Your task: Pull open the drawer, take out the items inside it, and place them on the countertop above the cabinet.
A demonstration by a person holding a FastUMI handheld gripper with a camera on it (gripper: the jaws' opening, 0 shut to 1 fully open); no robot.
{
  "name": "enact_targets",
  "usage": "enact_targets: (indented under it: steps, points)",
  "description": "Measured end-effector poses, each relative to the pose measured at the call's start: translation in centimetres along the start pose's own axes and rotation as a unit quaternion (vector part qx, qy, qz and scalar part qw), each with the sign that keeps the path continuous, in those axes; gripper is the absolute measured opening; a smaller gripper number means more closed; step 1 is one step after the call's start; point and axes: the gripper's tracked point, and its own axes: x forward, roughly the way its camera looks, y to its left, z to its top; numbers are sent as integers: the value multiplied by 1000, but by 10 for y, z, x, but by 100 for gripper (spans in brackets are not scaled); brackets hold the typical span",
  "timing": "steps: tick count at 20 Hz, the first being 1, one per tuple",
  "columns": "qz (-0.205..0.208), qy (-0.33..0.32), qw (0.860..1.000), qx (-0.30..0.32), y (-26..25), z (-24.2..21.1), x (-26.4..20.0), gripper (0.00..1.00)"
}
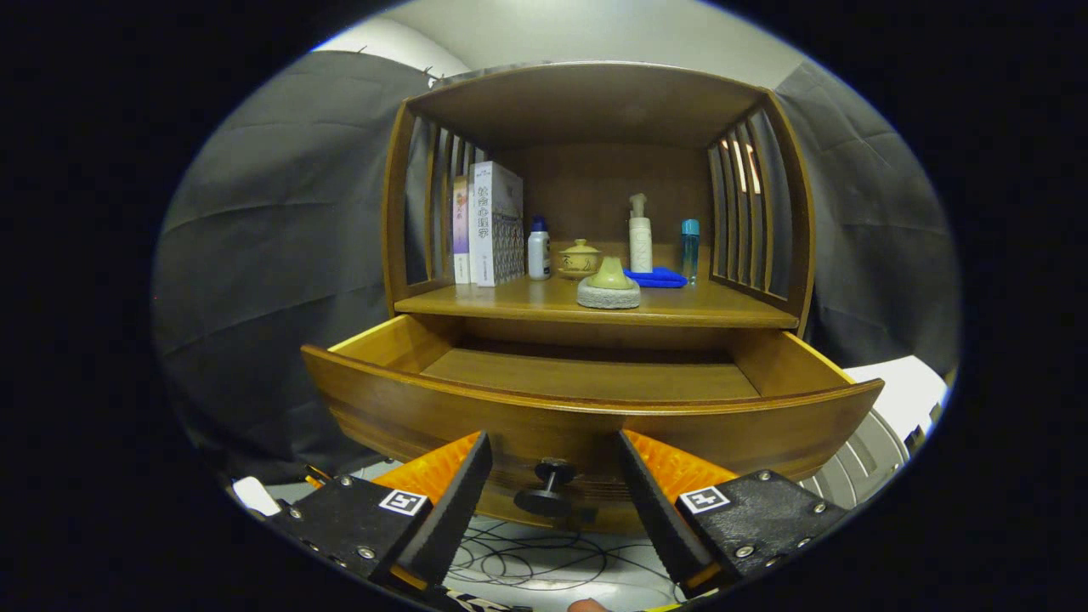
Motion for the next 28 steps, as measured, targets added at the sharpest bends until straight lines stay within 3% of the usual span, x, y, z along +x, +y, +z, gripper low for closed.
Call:
enact_targets:
  steps: [8,28]
  points:
    - [-12,4,999,29,-5,7,18,91]
    - [-47,4,998,28,-14,21,66,91]
